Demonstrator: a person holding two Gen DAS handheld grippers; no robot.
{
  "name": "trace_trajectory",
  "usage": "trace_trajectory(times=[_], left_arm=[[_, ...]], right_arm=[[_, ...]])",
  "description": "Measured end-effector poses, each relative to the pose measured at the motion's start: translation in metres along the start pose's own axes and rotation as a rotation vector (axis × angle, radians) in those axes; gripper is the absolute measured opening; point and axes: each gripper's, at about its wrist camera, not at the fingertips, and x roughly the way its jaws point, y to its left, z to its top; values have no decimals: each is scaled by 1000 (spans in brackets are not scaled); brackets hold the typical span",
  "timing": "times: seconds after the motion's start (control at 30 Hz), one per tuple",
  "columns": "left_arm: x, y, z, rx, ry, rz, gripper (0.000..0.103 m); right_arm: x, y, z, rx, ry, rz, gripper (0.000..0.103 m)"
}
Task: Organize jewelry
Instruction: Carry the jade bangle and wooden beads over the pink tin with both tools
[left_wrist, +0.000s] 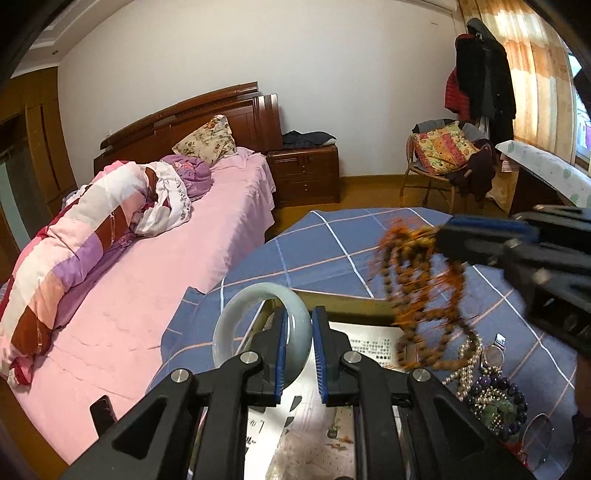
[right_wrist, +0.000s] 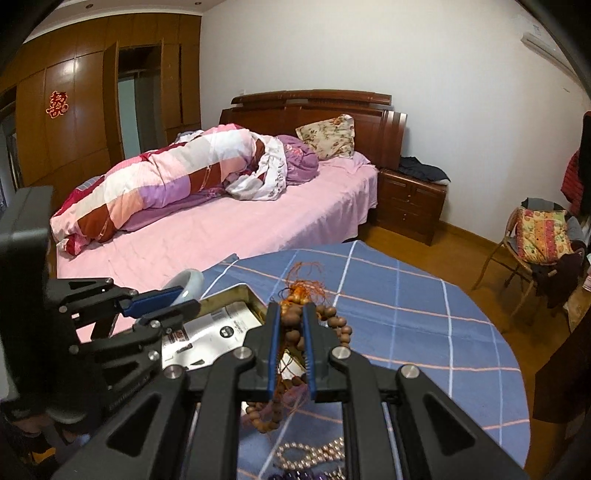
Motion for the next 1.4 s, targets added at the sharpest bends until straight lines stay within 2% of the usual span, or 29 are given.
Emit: trace_trajectory(times=[0.33,0.77,1.3,1.4], left_arm=[[19,-9,-3,19,37,1,13],[36,-13,-4,21,80,-3,13],[45,-10,-8,6,125,-3,15],[43,-11,-7,11,113,2,16]], right_arm=[[26,4,-7,7,39,31,14],[53,0,-16,28,107,14,14],[66,-2,-25,24,157,2,14],[68,-2,-25,22,162,3,15]])
